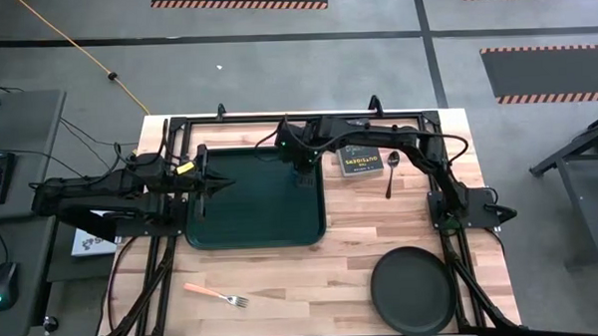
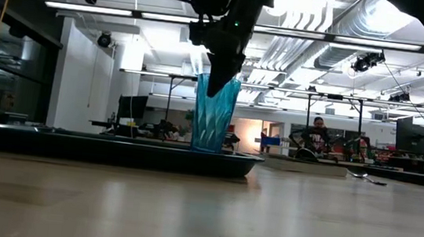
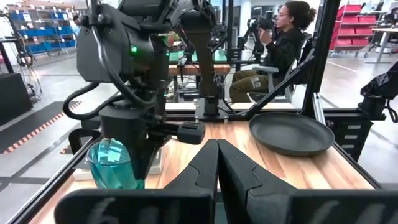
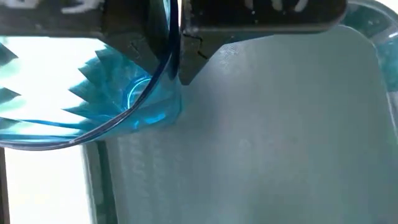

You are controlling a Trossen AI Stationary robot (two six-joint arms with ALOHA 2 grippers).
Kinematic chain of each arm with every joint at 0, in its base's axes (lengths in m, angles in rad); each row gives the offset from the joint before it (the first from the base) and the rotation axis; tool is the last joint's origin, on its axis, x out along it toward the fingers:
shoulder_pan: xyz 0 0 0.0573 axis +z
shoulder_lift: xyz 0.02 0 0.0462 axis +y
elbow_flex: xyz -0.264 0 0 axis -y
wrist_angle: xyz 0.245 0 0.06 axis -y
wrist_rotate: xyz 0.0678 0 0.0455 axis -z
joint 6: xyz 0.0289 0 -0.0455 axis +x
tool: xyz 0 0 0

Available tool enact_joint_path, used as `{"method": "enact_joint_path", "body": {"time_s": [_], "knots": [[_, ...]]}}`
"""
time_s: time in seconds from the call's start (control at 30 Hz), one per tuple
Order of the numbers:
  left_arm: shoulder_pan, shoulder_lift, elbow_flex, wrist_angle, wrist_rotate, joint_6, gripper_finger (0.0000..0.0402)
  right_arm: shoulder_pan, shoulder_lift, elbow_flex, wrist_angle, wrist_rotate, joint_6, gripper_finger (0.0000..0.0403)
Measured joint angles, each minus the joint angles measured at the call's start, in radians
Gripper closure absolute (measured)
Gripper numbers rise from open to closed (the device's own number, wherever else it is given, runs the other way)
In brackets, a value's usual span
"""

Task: Pick and place plate/cup/fork/spoon on tray
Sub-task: Put the blue cup on the top right of the black tray

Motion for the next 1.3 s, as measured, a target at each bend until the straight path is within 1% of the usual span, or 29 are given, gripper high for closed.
{"method": "enact_joint_path", "body": {"time_s": [0.6,0.7,1.07,1.2,1.3], "knots": [[0.0,0.0,0.0,-0.004,0.0,-0.002,0.0402,0.001,0.0,0.0,0.017,-0.004,0.019,0.0351],[0.0,0.0,0.0,-0.004,0.0,-0.002,0.0402,0.001,0.0,0.0,0.022,-0.004,0.022,0.0331],[0.0,0.0,0.0,-0.006,0.0,-0.002,0.0401,0.002,-0.004,0.003,0.03,-0.004,0.037,0.0239],[0.0,0.0,0.0,-0.011,0.0,-0.002,0.0401,0.002,-0.004,0.051,0.01,-0.014,0.045,0.0213],[0.0,0.0,0.0,-0.013,0.0,-0.002,0.0401,0.002,-0.004,0.113,-0.027,-0.024,0.045,0.0197]]}}
